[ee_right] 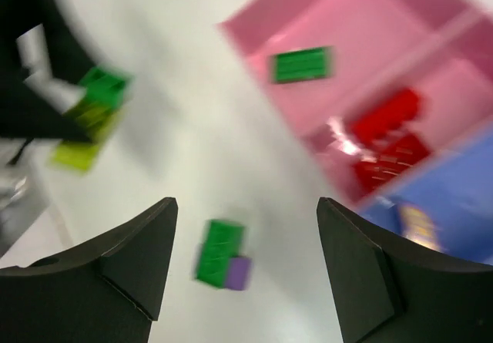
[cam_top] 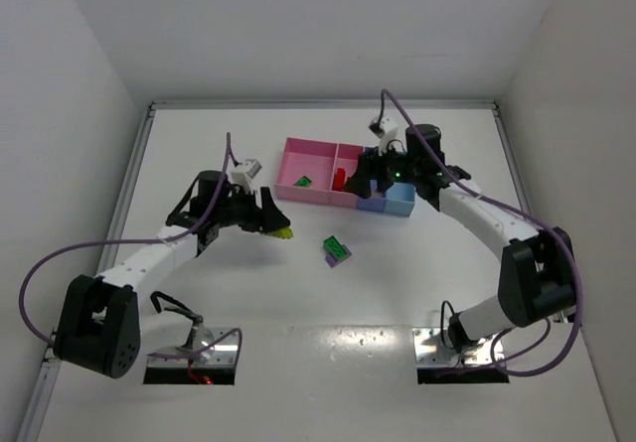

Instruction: Sort the legos into containers by color

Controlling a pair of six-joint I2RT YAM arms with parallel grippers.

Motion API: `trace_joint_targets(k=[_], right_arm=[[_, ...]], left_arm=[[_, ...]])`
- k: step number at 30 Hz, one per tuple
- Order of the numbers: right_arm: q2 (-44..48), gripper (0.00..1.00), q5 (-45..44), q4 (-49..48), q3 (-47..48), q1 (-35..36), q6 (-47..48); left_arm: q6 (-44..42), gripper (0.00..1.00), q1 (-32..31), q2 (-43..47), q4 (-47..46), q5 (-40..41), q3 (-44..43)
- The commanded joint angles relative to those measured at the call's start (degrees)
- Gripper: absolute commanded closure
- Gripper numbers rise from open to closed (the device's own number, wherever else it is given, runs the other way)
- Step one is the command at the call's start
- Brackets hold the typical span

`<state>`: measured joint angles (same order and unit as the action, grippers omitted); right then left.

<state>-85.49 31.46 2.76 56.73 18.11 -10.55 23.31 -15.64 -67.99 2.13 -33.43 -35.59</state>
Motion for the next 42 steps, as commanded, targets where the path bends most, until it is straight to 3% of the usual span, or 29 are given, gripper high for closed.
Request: trace_joint_targets(k=[1, 2, 5, 11, 15, 23, 36, 42], right_arm=[[1.47, 0.26, 11.34, 1.53, 1.98, 4.91, 1.22], [1.47, 0.26, 10.73, 2.50, 2.59, 6.22, 2.45], [0.69, 0.26, 8.44, 4.00, 3.21, 10.62, 2.46], [-3.44, 0.25, -1.21, 1.99, 5.75, 17.48, -1.66], [-8.71, 0.25, -7.36, 0.22, 9.00, 19.24, -8.67], [-18.55, 0.25, -2.91, -7.51, 18.57, 20.38, -23.20], [-30.16, 0.22, -10.36, -4.26, 37.91, 29.26, -23.20], [-31.84, 0.21, -12.30, -3.73, 39.25, 29.88, -22.68]], left_arm=[[11.13, 0.72, 0.79, -1.27, -0.39, 9.57, -5.00], [12.80, 0.77, 0.79, -1.88, 1.37, 12.22, -6.14], [17.02, 0.77, 0.79, -3.73, 7.35, 21.87, -10.45], [21.94, 0.77, 2.63, -3.21, 11.14, 28.76, -13.01], [25.11, 0.77, 4.92, -3.21, 11.67, 26.68, -13.01], [31.88, 0.78, 11.77, -1.63, 10.79, 17.17, -10.99], [37.86, 0.82, 21.17, 6.01, 11.32, 13.30, -6.16], [39.88, 0.83, 23.90, 9.18, 11.32, 10.85, -3.70]])
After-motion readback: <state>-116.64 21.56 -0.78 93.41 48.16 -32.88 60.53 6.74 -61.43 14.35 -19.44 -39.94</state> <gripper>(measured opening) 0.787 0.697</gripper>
